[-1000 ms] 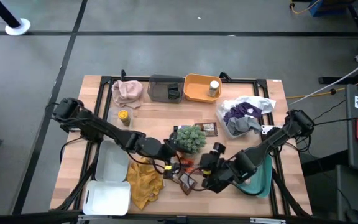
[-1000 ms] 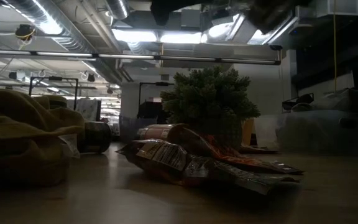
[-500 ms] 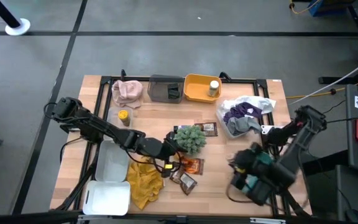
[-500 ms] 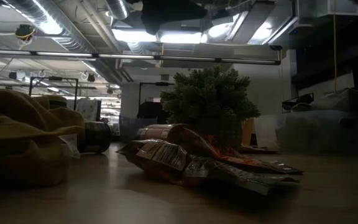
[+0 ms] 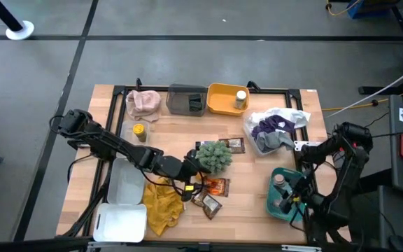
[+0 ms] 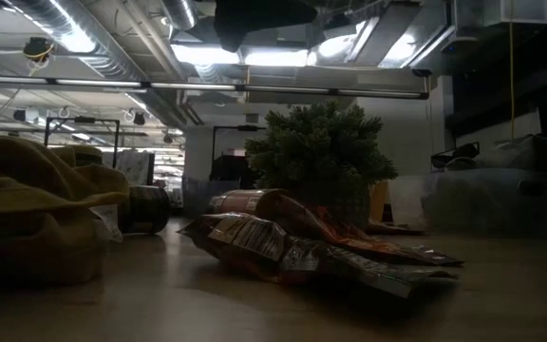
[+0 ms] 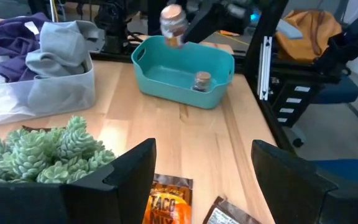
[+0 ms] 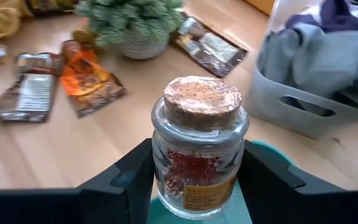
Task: Sort spices by type
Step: Put the brown spice bottle into the green bin
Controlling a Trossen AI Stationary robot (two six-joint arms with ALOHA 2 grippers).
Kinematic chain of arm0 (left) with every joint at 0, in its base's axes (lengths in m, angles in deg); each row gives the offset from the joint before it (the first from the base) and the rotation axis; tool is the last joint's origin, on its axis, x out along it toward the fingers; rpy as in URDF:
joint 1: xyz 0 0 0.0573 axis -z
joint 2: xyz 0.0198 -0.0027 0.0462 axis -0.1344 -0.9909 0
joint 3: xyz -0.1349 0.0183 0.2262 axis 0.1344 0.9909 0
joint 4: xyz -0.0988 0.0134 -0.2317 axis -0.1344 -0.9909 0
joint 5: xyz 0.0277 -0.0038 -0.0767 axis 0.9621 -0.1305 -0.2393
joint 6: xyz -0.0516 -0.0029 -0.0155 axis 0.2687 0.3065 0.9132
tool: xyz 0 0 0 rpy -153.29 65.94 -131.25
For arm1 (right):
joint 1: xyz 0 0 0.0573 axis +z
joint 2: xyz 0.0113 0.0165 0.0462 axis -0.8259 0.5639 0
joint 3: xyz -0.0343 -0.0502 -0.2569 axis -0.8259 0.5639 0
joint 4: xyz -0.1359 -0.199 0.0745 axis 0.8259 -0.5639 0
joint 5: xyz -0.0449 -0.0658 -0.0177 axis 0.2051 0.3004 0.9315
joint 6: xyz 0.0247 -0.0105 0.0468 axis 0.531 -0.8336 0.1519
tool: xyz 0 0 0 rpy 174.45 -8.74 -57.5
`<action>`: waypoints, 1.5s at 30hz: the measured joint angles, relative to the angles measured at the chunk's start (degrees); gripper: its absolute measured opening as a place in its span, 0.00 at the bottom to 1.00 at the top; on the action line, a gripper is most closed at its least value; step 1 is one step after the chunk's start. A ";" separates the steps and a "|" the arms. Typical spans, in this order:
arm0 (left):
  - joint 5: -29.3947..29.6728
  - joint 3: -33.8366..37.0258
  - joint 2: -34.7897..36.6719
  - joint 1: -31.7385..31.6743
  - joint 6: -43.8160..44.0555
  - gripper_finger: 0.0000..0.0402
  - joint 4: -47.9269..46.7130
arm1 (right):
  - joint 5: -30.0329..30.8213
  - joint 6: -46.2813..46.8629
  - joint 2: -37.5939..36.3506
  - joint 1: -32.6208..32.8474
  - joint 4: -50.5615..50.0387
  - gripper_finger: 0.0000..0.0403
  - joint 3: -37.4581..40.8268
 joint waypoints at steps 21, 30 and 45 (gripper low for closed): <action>0.07 0.00 0.00 -0.02 5.59 0.62 0.65 | -7.95 2.60 0.00 2.55 19.84 0.49 20.54; 0.17 0.00 -0.07 0.15 5.54 0.62 0.68 | -10.81 2.16 -0.06 2.53 22.75 0.51 23.48; 0.20 0.00 -0.07 0.04 3.37 0.62 0.68 | -11.65 0.96 -0.07 2.53 23.38 0.51 23.67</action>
